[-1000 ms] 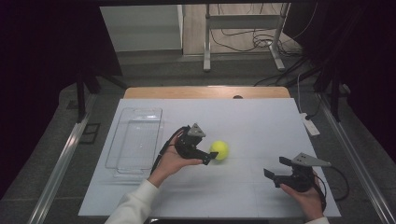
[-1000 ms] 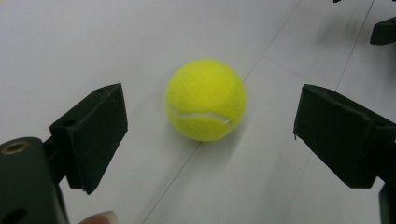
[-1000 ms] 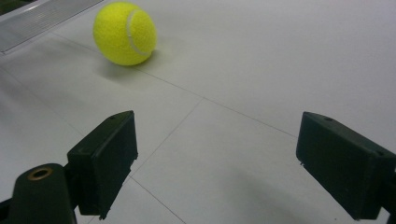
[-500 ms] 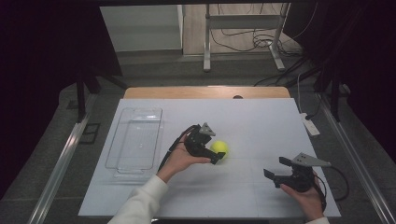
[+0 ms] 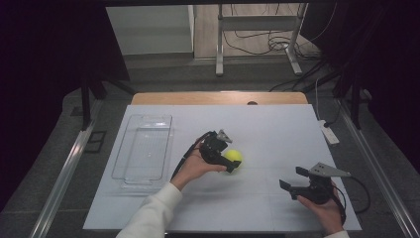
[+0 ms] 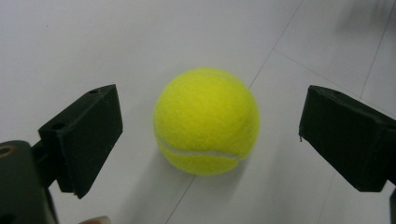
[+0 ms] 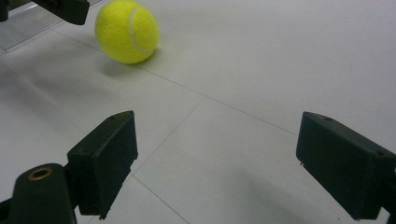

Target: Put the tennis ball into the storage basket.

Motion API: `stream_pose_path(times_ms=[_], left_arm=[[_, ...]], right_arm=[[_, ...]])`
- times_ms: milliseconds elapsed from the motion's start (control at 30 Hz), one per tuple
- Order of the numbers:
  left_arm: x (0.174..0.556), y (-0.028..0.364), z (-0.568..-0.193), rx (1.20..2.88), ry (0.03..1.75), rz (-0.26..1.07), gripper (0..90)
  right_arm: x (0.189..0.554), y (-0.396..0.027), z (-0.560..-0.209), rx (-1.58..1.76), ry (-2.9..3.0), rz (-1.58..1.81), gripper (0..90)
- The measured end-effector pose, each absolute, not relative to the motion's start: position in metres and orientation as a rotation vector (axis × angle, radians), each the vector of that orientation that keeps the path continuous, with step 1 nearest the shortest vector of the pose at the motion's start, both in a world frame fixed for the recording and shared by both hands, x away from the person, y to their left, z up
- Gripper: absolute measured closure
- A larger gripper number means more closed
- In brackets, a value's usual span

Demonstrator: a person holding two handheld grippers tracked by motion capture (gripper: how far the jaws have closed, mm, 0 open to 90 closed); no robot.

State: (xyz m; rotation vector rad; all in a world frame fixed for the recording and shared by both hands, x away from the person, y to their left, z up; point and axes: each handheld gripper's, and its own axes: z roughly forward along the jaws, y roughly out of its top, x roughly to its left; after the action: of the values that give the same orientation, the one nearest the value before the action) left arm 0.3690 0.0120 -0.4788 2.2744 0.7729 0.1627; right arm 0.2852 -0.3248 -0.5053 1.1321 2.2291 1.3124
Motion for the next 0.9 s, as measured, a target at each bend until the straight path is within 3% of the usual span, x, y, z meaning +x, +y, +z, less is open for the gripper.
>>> stream_pose_path(times_ms=[633,900], left_arm=[[0.381,-0.001,-0.491,2.347,0.786,0.115,6.9],[0.382,-0.002,-0.494,2.377,0.802,0.107,17.9]], right_arm=[[0.285,-0.325,-0.505,1.127,2.233,1.312,13.0],[0.285,-0.325,-0.505,1.128,2.232,1.313,13.0]])
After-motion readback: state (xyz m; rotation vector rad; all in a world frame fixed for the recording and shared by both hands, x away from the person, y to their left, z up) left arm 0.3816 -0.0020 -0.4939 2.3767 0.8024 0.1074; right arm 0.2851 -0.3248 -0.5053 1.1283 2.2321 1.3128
